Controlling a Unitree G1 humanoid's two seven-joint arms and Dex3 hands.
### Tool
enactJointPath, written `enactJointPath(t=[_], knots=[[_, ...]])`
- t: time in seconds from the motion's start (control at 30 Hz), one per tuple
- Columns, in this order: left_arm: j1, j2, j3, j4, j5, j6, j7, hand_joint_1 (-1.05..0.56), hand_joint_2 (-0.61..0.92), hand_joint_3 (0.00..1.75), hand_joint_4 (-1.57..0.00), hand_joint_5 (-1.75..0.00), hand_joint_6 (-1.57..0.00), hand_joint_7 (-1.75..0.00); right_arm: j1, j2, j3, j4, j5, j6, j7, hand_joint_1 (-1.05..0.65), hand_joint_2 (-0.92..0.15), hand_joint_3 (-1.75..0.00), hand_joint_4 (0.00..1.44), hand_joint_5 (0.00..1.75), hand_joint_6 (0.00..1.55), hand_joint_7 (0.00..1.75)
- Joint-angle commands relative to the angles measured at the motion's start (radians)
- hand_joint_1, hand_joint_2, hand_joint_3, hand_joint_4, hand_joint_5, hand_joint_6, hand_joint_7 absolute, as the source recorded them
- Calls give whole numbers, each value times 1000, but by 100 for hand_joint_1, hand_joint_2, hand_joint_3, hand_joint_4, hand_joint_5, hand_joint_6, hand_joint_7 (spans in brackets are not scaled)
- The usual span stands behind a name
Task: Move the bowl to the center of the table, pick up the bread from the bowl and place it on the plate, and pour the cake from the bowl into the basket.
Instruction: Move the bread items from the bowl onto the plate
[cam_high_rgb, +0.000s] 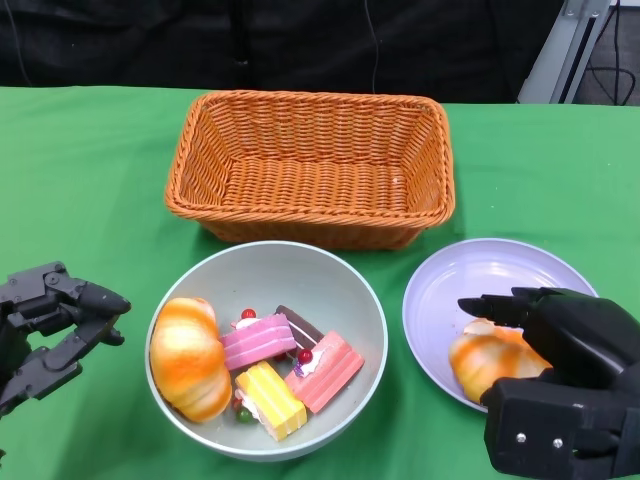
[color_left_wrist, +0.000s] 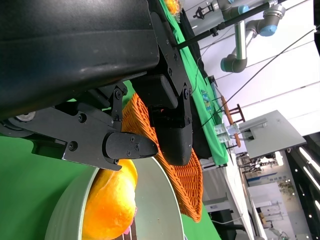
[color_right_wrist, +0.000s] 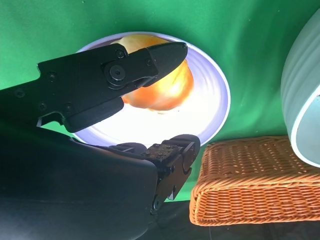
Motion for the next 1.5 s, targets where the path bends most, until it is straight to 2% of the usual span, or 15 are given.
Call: enactJointPath(t=[0.03, 0.13, 0.33, 0.4, 0.53, 0.7, 0.93, 1.13, 1.27, 1.5], knots=[[9, 18, 2, -2, 2, -14, 11, -12, 92, 31, -79, -127, -94, -78, 6, 10, -29, -10, 36, -42, -58, -61, -92, -5, 29, 8, 45, 0], [8, 17, 2, -3, 1, -12, 11, -12, 92, 30, -79, -127, -94, -77, 35, 34, -33, -87, 76, -100, -102, -62, -92, -3, 33, 9, 45, 1], [0, 20, 1, 4, 7, -12, 11, -12, 92, 32, -79, -127, -94, -78, 25, 64, 16, -245, 104, -170, -65, -66, -92, -6, 35, 8, 46, 1], [-2, 19, 1, 4, 8, -16, 12, -11, 92, 32, -79, -127, -94, -78, 5, 68, 40, -254, 94, -213, -68, -66, -92, -5, 37, 8, 48, 1], [-3, 19, 3, 5, 7, -16, 14, -11, 92, 33, -78, -127, -94, -79, -38, 111, 102, -244, 85, -255, -67, -68, -92, -4, 39, 9, 51, 2], [-1, 18, 4, 2, 15, -17, 26, -13, 92, 31, -78, -127, -94, -79, -97, 163, 168, -197, 69, -278, -60, -69, -92, -5, 42, 9, 52, 2], [-9, 19, 6, 12, 13, -9, 41, -14, 92, 30, -80, -126, -94, -77, -185, 278, 249, -75, 53, -254, -72, -70, -92, -3, 44, 6, 50, 0], [-16, 22, 12, 13, 17, 13, 64, -17, 92, 29, -81, -122, -95, -73, -254, 389, 270, 94, 91, -255, -106, -72, -92, -2, 41, 3, 40, 0], [-15, 24, 13, 6, 11, 27, 73, -21, 92, 27, -82, -119, -95, -71, -287, 452, 268, 206, 137, -267, -135, -76, -92, -4, 36, 0, 26, 0], [-22, 22, 20, 14, 0, 10, 73, -20, 92, 26, -83, -119, -96, -70, -328, 500, 271, 323, 188, -282, -147, -80, -92, -6, 29, 0, 14, 0]])
